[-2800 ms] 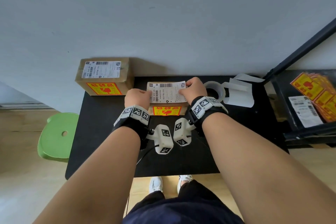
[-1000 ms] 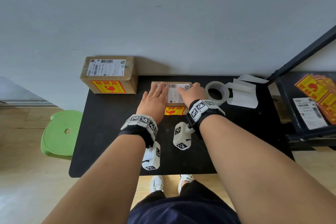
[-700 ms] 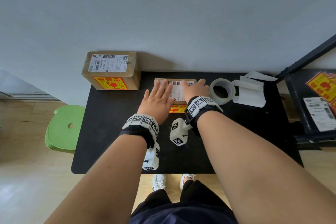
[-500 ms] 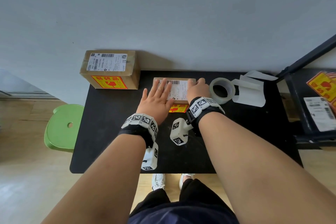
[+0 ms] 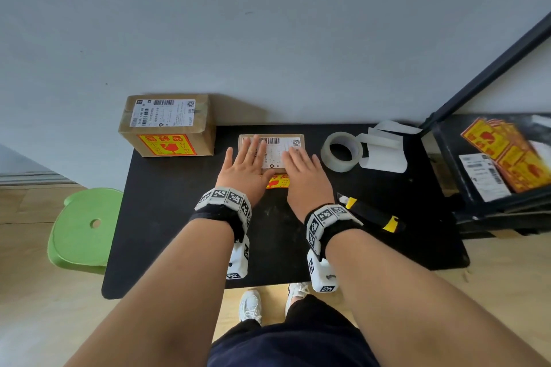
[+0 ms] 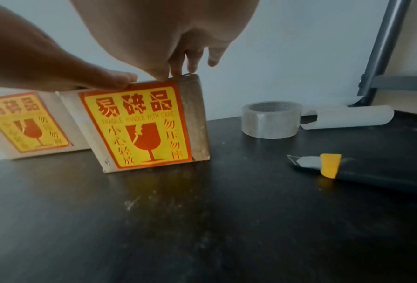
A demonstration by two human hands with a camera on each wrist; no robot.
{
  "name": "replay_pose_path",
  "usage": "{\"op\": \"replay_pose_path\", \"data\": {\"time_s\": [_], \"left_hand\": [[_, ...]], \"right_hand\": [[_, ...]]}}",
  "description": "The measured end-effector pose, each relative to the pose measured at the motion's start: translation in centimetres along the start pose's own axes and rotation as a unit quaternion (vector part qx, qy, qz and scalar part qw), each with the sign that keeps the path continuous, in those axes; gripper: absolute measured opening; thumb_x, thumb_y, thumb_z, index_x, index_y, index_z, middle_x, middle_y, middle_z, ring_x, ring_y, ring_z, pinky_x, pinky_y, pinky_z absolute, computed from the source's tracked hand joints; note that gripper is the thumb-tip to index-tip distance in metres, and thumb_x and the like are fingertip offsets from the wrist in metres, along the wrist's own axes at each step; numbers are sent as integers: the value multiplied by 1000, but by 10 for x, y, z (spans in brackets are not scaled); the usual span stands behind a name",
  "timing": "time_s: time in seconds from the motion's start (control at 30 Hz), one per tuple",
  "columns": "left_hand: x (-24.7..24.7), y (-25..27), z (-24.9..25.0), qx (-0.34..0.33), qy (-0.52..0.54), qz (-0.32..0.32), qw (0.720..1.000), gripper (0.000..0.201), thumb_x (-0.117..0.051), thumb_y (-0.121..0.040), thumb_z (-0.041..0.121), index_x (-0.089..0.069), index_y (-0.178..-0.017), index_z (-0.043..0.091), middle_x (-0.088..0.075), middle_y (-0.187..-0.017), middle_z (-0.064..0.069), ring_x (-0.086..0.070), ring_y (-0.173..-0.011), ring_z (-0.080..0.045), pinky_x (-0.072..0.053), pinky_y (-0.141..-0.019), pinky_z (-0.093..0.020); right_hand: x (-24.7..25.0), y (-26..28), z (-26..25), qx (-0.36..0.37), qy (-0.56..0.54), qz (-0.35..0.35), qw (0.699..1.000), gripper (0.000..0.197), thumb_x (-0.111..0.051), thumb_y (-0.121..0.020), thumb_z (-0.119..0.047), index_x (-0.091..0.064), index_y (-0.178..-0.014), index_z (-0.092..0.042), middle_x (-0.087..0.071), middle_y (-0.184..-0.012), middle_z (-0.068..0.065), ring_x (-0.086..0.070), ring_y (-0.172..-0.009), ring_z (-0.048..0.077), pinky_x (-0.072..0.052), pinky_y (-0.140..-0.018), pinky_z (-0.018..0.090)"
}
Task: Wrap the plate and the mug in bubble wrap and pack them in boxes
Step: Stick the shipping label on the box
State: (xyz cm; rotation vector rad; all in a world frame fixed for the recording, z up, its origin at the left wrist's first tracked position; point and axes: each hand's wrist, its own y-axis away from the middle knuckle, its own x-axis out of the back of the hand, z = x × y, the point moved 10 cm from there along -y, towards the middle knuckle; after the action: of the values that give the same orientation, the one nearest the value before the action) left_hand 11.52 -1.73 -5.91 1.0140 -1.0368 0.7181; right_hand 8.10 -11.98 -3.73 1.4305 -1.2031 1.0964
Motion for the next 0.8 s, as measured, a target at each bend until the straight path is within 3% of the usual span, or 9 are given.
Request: {"op": "replay_pose_path", "data": {"time_s": [0.1,0.27,0.5,0.6,0.7,0.8], "left_hand": [[2,2,6,-13,-12,25,1000,68,-6,-99,55,15,-151,16,20,-159,-1,18,-147,-18,3,-121,-43],[-10,23,9,-74,-108,37,991,78,-32,-101,46,26,-144,17,25,-157,-4,23,-145,-19,7,-120,-43],[-15,33,-1,-22,-102,58,993,86,-45,-97,24,23,-149,17,26,-157,-6,21,-146,-25,0,-121,-45],[-15,37,-1,-12,-105,69,992,86,-46,-97,26,21,-149,10,25,-157,-9,19,-146,-27,-1,-120,-42],[-14,38,-2,-6,-78,71,994,85,-45,-97,29,20,-149,8,23,-158,-12,17,-147,-27,-1,-121,-40],[-13,32,-13,22,63,84,994,71,-36,-99,16,11,-152,10,16,-161,-7,11,-148,-23,-7,-122,-37]], "right_hand": [[-7,14,1,0,19,-23,1000,78,-49,-94,-8,-2,-156,-16,5,-163,3,10,-149,17,-2,-122,39],[-14,14,2,-8,36,-65,997,91,-54,-91,-10,10,-154,-24,17,-161,2,18,-148,18,-4,-122,46],[-14,15,1,-60,22,-63,996,93,-56,-90,-16,12,-154,-21,16,-162,1,15,-149,19,-5,-121,48],[-15,17,8,-118,1,-51,992,97,-60,-89,-22,12,-153,-16,13,-162,3,7,-150,24,-11,-121,47],[-14,15,12,-119,-44,-36,991,90,-57,-90,-17,5,-154,-15,7,-163,2,-4,-149,25,-22,-119,44],[0,10,18,-140,-141,29,980,67,-49,-94,-13,-15,-152,-19,-11,-161,2,-29,-142,22,-45,-103,41]]}}
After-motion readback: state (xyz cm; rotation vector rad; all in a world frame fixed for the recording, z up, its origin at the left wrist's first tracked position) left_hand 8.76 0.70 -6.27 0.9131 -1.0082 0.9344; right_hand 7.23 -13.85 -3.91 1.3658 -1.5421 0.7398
